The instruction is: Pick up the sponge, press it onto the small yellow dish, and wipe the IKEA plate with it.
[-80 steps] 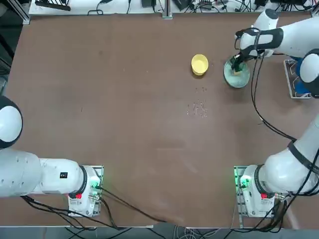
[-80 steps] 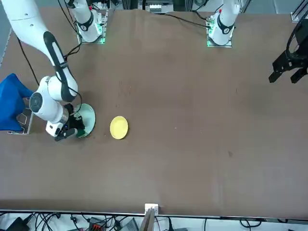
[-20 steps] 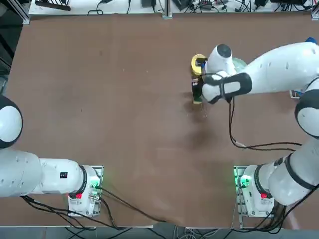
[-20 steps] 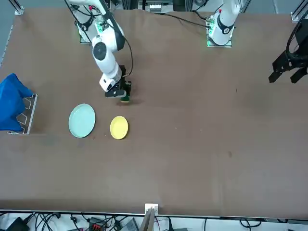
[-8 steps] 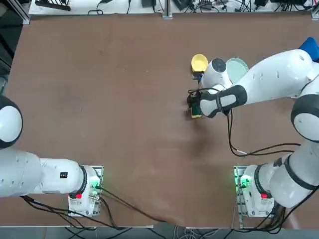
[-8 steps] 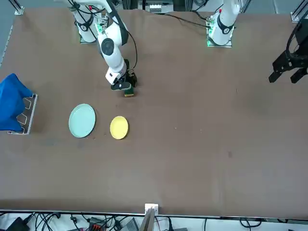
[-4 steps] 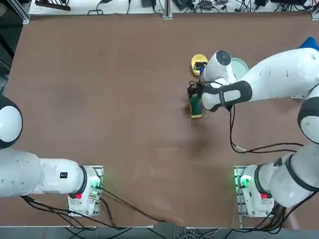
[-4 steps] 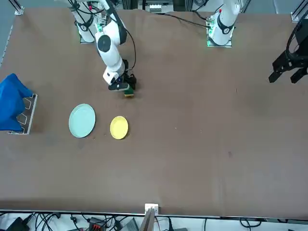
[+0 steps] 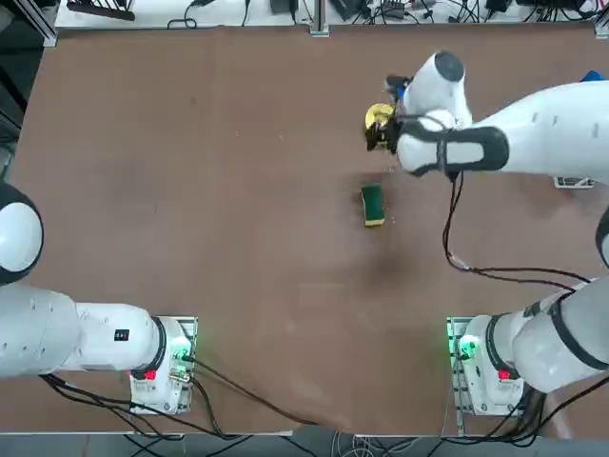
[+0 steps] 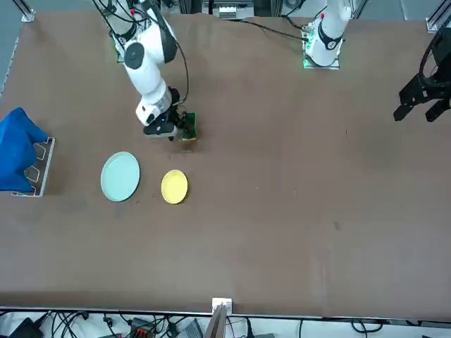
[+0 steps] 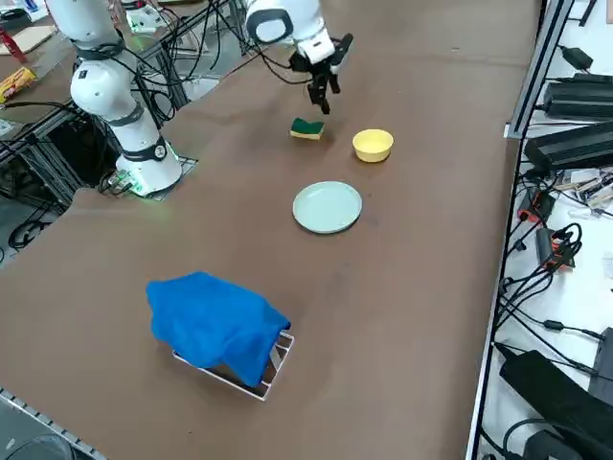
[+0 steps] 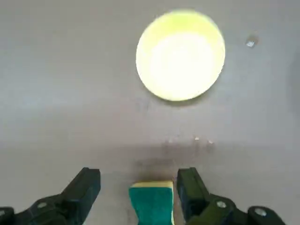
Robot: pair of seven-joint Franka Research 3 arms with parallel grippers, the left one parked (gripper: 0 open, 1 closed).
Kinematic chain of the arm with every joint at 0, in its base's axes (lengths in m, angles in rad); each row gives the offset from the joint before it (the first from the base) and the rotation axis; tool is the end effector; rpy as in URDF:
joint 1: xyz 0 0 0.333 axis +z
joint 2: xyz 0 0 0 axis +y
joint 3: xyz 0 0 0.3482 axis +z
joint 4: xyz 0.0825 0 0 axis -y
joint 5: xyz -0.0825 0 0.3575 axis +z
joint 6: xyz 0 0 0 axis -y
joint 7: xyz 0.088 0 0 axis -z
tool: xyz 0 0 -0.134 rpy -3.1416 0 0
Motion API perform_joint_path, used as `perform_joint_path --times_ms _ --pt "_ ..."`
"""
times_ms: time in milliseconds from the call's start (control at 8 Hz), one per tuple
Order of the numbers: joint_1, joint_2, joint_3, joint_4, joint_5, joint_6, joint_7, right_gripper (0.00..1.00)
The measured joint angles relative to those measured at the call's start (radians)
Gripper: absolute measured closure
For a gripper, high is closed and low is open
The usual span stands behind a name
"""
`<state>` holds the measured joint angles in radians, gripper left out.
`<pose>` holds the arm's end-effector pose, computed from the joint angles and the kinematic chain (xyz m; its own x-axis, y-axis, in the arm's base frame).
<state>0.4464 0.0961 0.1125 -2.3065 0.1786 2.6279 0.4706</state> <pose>0.4531 0.2805 0.3522 0.9887 -0.0728 0.1307 -0.0437 -0.9761 -0.2127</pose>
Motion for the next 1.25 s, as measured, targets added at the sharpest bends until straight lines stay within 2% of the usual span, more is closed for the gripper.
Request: perform_joint_path --times_ms 500,875,1250 --pt "-0.164 -0.006 -0.004 0.272 0.000 -0.339 -0.103 0.00" --pt "-0.332 0.000 -0.009 0.460 -0.004 -0.572 -0.174 0.00" --pt "-0.449 0.010 -0.009 0.648 -0.093 -0.778 -0.189 0.00"
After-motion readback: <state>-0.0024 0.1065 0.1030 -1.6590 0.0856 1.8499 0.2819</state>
